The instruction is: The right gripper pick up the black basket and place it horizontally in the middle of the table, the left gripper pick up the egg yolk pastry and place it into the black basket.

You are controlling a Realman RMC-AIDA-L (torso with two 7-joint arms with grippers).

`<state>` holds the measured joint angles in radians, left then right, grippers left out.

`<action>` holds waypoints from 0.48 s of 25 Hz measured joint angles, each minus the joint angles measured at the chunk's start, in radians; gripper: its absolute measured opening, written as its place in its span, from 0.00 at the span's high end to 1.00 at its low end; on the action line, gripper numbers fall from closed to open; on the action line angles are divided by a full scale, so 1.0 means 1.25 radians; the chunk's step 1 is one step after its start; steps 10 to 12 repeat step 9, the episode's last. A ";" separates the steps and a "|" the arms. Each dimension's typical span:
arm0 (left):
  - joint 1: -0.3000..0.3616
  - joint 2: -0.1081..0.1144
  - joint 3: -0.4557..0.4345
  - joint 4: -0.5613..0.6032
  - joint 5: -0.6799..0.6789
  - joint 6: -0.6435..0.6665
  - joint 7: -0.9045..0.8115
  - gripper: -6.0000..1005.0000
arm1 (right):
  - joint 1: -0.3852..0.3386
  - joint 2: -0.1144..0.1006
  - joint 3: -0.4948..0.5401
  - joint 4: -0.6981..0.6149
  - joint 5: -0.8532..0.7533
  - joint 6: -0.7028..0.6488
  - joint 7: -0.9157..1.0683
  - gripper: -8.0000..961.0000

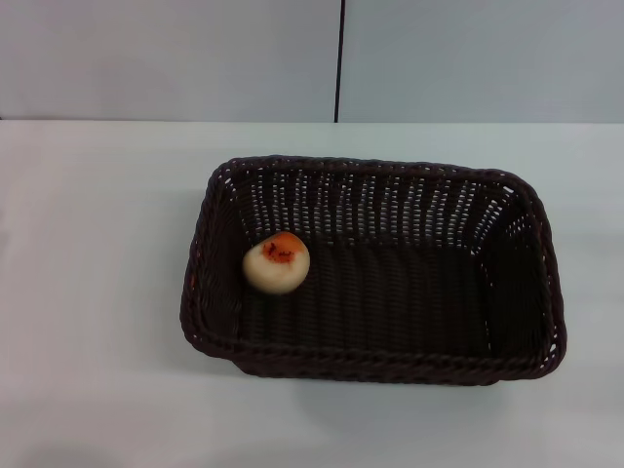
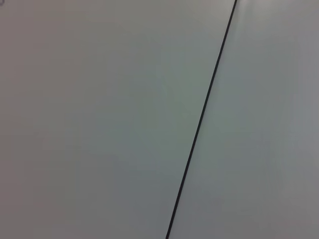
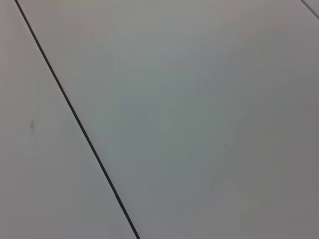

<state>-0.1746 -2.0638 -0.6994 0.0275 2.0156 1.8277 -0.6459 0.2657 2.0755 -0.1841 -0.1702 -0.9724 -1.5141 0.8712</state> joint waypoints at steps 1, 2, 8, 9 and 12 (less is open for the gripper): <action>0.001 0.000 -0.002 0.000 0.000 0.000 0.000 0.27 | 0.000 0.000 0.000 0.000 0.000 0.001 0.000 0.65; 0.002 -0.001 -0.005 -0.001 0.000 0.001 0.000 0.27 | 0.001 0.000 0.001 0.000 0.000 0.003 -0.001 0.65; 0.004 0.000 -0.009 -0.001 0.000 0.005 0.000 0.27 | 0.006 0.000 0.002 0.002 0.006 0.004 -0.004 0.65; 0.005 0.000 -0.011 -0.001 0.000 0.005 0.000 0.27 | 0.007 0.000 0.002 0.002 0.007 0.004 -0.004 0.65; 0.005 0.000 -0.011 -0.001 0.000 0.005 0.000 0.27 | 0.007 0.000 0.002 0.002 0.007 0.004 -0.004 0.65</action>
